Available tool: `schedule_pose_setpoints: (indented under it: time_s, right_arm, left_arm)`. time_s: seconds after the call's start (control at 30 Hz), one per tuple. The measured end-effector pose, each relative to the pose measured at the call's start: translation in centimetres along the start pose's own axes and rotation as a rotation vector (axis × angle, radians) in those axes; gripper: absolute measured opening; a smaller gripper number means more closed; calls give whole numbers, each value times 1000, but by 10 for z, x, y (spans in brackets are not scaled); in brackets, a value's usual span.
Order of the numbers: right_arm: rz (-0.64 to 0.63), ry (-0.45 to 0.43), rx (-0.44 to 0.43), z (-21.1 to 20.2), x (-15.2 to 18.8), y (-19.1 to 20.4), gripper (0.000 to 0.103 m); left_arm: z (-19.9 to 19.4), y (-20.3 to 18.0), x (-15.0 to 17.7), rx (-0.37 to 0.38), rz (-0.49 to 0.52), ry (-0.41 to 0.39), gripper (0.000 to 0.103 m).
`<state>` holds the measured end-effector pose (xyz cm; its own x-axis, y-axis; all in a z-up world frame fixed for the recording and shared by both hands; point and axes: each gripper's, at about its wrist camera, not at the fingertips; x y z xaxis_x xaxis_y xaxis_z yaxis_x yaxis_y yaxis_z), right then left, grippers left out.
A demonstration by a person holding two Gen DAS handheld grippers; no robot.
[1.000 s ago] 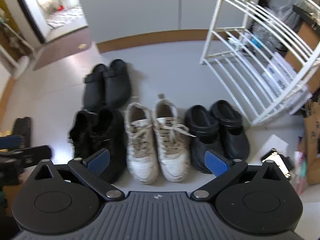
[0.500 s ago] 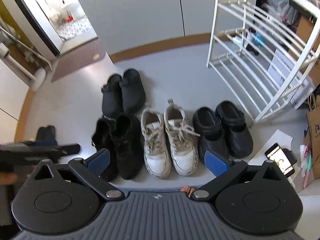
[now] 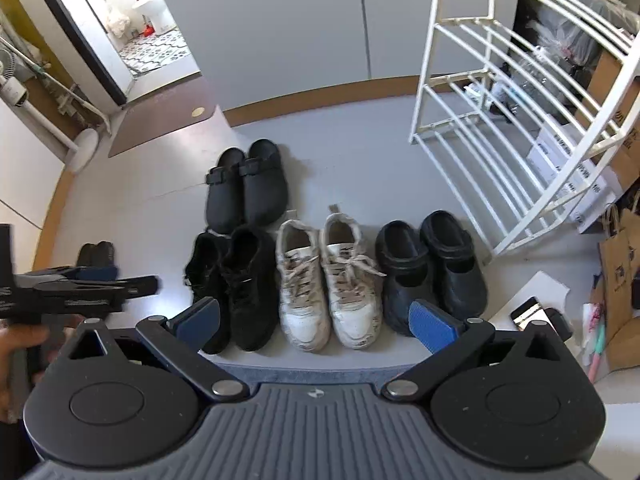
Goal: Organize scattered shoes
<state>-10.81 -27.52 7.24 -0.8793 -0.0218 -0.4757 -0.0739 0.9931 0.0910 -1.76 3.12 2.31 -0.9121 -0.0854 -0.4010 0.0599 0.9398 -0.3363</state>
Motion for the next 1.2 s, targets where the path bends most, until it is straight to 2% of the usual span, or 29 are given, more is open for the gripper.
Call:
schedule_pose_setpoints:
  time_s: [0.4, 0.67, 0.73, 1.1, 1.2]
  right_arm:
    - [15, 10, 3, 39, 7, -55, 103]
    - [25, 17, 5, 65, 12, -91, 103]
    - [41, 28, 4, 73, 26, -106, 103]
    - [7, 84, 35, 128, 44, -134, 103]
    - [11, 87, 44, 136, 49, -146, 100]
  left_arm:
    - [1, -3, 3, -12, 10, 13, 97]
    - [9, -16, 8, -10, 60, 33, 97]
    - [11, -18, 9, -9, 66, 42, 97]
    - [19, -21, 11, -20, 76, 60, 97]
    - [20, -26, 15, -13, 97, 65, 97]
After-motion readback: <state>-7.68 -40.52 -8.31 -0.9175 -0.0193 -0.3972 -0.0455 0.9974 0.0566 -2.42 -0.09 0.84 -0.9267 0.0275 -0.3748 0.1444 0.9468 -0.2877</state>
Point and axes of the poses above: each gripper's, at about its wrist camera, not at the fingertips, and z roughly the way its jaws point, y to its left, x to its underside, and after that the axes turned 15 degrees about -z, right-handed
